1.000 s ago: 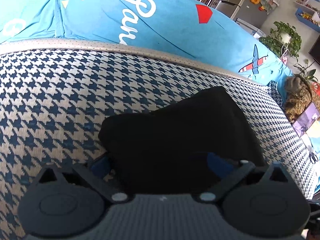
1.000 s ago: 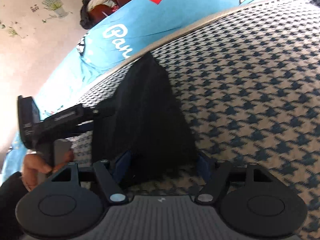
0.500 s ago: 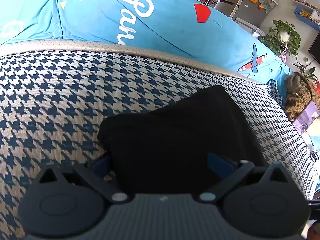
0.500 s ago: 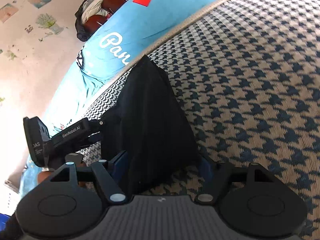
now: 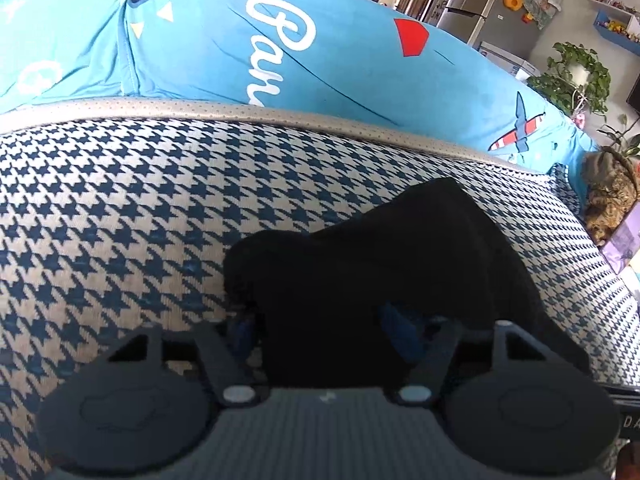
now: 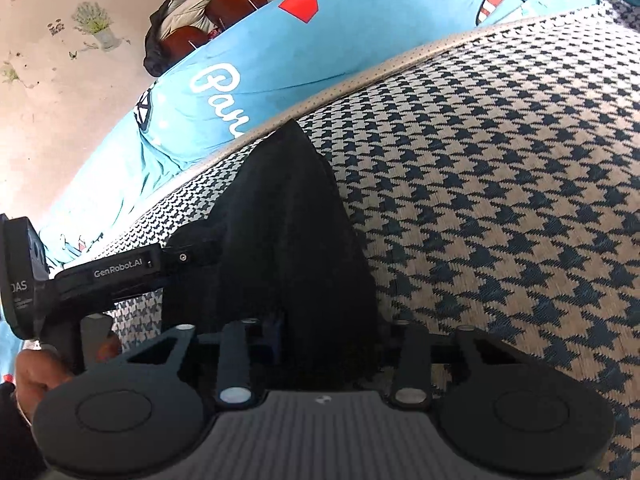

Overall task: Fold clothes
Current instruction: 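Close both tools on the black bundle's edges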

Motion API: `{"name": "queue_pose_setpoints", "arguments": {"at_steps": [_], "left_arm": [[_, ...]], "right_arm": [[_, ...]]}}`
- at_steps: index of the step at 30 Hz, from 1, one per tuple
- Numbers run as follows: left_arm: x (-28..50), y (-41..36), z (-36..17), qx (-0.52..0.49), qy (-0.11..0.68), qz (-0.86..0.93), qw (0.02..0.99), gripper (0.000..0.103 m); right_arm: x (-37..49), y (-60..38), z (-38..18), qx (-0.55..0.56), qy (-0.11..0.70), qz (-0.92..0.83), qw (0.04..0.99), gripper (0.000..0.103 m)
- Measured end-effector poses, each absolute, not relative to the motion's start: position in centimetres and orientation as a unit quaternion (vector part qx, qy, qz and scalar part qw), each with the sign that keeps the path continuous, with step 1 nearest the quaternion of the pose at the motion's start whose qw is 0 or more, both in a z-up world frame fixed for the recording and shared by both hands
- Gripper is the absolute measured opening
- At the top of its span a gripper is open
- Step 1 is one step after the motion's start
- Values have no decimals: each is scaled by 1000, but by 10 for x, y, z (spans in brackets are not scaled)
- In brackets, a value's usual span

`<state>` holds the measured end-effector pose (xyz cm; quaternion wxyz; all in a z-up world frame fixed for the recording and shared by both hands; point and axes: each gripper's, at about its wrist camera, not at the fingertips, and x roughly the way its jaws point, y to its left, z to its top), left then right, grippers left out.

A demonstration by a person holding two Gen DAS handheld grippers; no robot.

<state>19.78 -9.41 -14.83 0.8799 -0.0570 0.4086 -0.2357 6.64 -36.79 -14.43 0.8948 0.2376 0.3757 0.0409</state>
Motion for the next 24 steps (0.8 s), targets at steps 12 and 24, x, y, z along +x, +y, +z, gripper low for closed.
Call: {"name": "queue_pose_setpoints", "arguments": {"at_steps": [12,24], "left_arm": [[198,-80,-147,-80,454,-245,853,57],[206,-94,-155,-96,426,-256,862,52]], "right_arm": [[62,-376,-141,250,378,44,891,34],[69,-373,-146,273,378,39,884,46]]}}
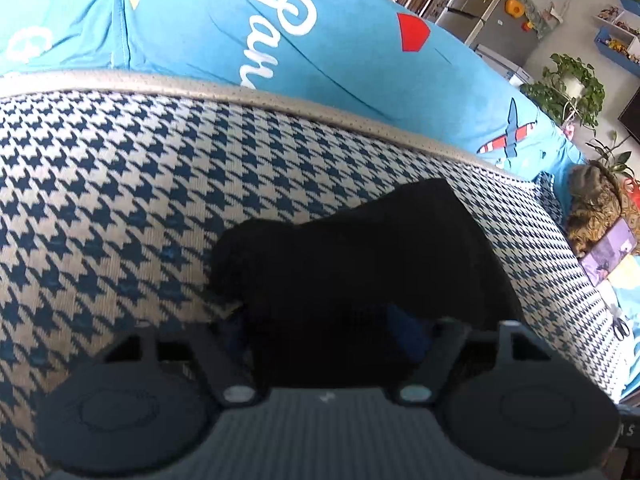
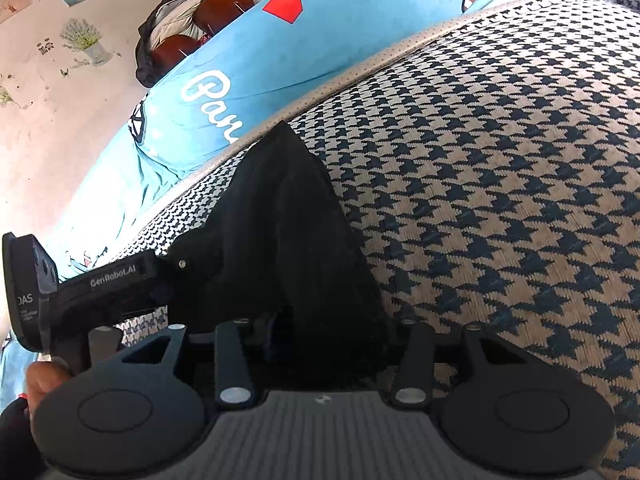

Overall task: Fold clothes
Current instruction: 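Close both tools on the black bundle's edges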

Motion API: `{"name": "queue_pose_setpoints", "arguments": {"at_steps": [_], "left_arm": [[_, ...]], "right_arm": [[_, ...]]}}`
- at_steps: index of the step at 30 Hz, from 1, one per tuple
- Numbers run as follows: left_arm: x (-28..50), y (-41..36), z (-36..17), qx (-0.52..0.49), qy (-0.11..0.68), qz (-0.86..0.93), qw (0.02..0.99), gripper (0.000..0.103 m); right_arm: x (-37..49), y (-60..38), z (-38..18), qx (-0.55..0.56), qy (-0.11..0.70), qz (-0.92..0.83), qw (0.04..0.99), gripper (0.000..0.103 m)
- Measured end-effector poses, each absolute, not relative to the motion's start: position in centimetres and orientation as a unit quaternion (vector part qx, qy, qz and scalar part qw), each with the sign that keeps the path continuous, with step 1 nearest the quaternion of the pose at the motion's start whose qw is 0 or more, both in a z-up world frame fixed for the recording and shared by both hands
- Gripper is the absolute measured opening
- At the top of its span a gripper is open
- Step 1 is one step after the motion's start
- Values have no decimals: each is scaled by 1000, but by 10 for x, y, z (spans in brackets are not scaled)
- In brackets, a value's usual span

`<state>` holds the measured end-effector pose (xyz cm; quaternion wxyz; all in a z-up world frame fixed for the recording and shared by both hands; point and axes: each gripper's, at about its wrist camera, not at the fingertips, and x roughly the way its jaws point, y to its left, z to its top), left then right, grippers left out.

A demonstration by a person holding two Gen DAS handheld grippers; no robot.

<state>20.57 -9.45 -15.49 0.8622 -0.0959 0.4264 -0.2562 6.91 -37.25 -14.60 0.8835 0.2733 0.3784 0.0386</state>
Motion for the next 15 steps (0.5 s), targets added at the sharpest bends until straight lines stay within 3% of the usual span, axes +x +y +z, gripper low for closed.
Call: {"name": "queue_pose_setpoints", "arguments": {"at_steps": [1,4,8,15], "left_arm": [[205,-95,-154,-96,423,-257,864,41],[199,-99,-151,-92,408,-257,871,24],[183,-110,-142,-52,376,-243,892,20],[159,-113,-120,-5,332,-203,921,19]], "right_arm": [[70,-371,-145,266,378,35,886,45],[71,-365,-143,246,377,26,892,36],[72,-359,-137,227,372,24,900,28],[71,-347,-122,189,343,32,919,24]]}}
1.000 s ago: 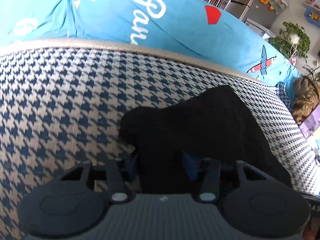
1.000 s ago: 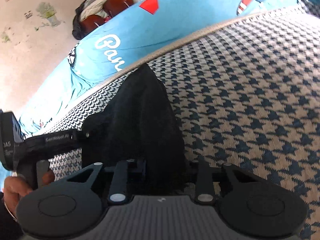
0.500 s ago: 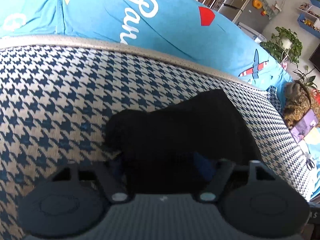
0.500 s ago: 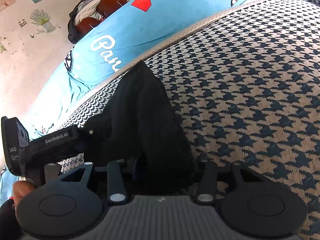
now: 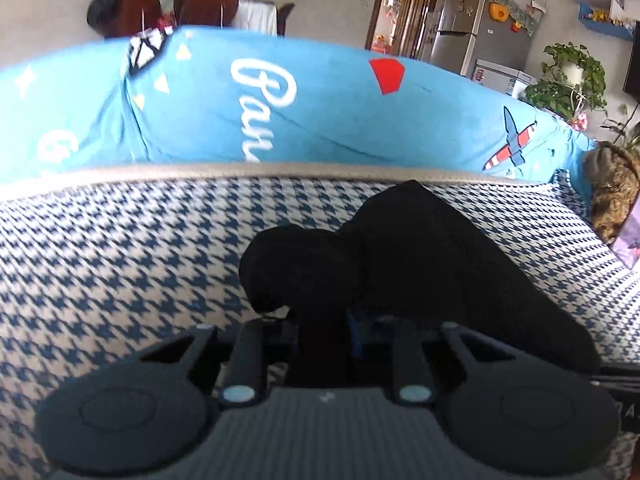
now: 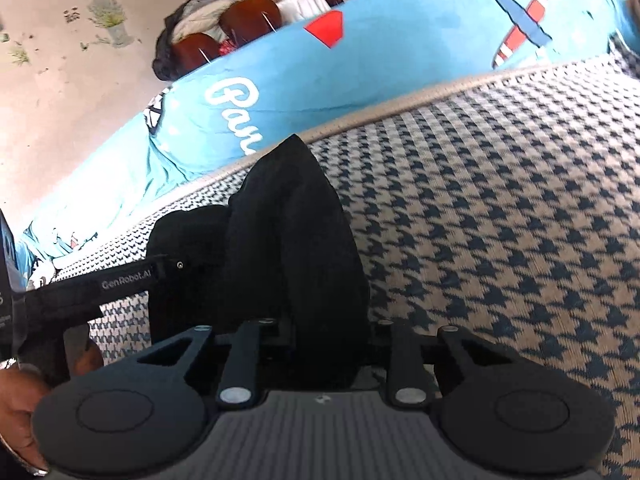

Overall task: Fold clothes
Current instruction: 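Close both tools on the black bundle's edges, then lift the black bundle with both tools and carry it across the cushion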

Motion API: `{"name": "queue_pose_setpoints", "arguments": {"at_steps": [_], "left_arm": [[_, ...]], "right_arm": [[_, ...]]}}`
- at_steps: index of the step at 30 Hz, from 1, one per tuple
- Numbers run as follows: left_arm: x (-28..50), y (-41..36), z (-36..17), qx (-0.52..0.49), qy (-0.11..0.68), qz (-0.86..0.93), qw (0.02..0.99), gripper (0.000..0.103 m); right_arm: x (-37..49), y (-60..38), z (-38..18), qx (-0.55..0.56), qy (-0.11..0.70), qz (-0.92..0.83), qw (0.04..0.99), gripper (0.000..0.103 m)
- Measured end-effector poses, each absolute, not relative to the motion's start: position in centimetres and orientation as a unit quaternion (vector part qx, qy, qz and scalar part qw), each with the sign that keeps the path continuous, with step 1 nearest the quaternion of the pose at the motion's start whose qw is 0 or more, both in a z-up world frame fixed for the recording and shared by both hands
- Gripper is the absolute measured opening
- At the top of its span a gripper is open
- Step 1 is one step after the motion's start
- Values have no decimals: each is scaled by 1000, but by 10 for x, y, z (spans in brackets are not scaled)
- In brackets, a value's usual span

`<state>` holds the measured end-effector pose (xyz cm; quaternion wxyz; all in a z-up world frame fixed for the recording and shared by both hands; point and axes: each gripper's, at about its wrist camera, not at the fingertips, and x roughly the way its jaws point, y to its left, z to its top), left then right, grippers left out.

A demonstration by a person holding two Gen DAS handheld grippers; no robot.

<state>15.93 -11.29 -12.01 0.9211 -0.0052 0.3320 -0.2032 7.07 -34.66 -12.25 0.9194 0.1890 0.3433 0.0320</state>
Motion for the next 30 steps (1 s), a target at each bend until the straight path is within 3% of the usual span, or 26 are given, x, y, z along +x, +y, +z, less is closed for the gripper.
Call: {"name": "queue_pose_setpoints", "arguments": {"at_steps": [30], "left_arm": [[93,-18,-56,33,248,-60,966,19]], "right_arm": [[72,-246,-85,133,269,149,942,24]]}}
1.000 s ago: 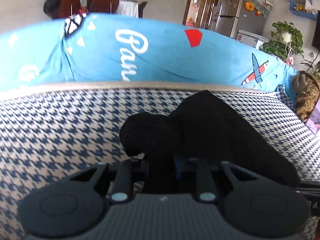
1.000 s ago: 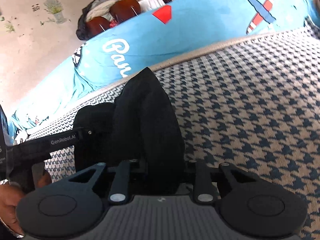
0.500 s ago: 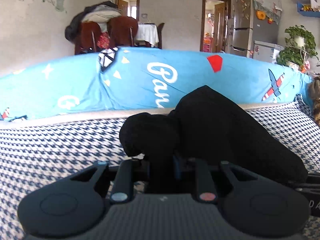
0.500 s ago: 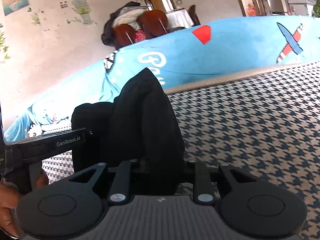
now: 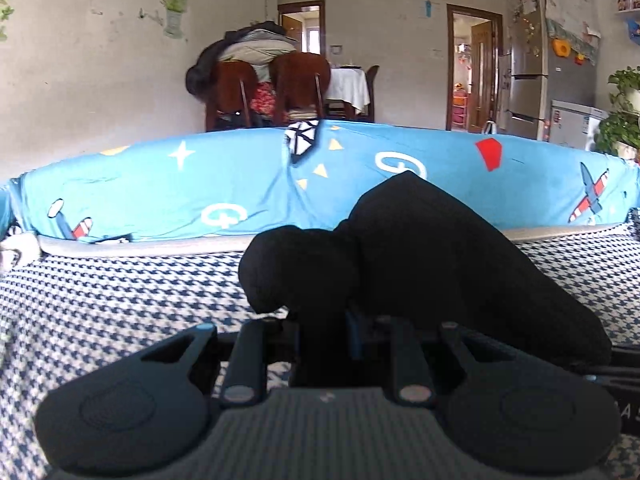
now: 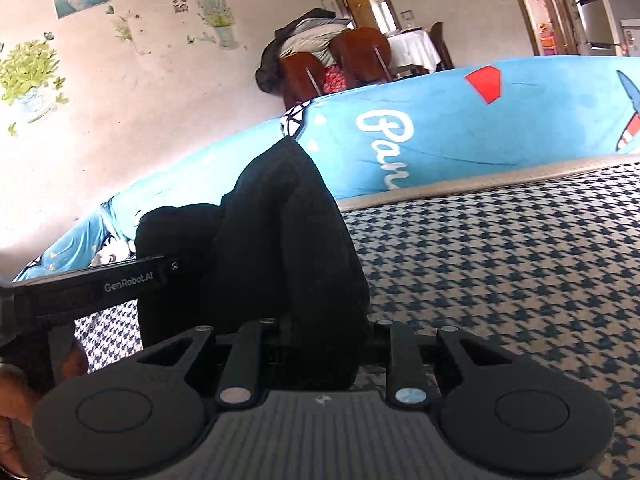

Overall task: Fold clothes
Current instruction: 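Lift the black bundle with both tools and carry it across the cushion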

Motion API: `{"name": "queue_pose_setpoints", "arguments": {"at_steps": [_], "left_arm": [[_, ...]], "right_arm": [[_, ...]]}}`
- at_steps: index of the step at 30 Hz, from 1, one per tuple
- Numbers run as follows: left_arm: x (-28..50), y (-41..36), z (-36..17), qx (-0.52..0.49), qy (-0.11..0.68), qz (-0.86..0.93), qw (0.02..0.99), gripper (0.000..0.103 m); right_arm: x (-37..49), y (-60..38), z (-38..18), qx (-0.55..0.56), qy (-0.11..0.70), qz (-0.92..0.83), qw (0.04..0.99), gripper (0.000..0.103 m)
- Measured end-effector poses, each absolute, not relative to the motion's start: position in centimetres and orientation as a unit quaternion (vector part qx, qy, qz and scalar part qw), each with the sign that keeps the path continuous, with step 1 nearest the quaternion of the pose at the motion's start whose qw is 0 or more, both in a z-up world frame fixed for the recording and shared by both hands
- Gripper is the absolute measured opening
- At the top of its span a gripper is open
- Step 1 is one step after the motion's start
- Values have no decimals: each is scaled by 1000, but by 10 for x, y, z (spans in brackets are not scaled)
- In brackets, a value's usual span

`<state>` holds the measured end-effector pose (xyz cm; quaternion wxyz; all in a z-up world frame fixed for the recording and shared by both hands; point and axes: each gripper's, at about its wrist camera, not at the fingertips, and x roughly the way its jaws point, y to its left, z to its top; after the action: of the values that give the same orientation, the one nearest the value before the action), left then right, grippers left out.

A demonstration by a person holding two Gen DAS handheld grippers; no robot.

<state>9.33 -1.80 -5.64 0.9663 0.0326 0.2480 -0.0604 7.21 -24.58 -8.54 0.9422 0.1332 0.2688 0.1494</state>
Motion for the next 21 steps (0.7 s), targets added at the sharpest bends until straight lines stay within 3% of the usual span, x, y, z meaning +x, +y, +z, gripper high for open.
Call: {"name": "queue_pose_setpoints", "arguments": {"at_steps": [21], "left_arm": [[87,39,-34,17,213,19,977,19]], "right_arm": [[85,-180,-68,129,259,190,938,24]]}}
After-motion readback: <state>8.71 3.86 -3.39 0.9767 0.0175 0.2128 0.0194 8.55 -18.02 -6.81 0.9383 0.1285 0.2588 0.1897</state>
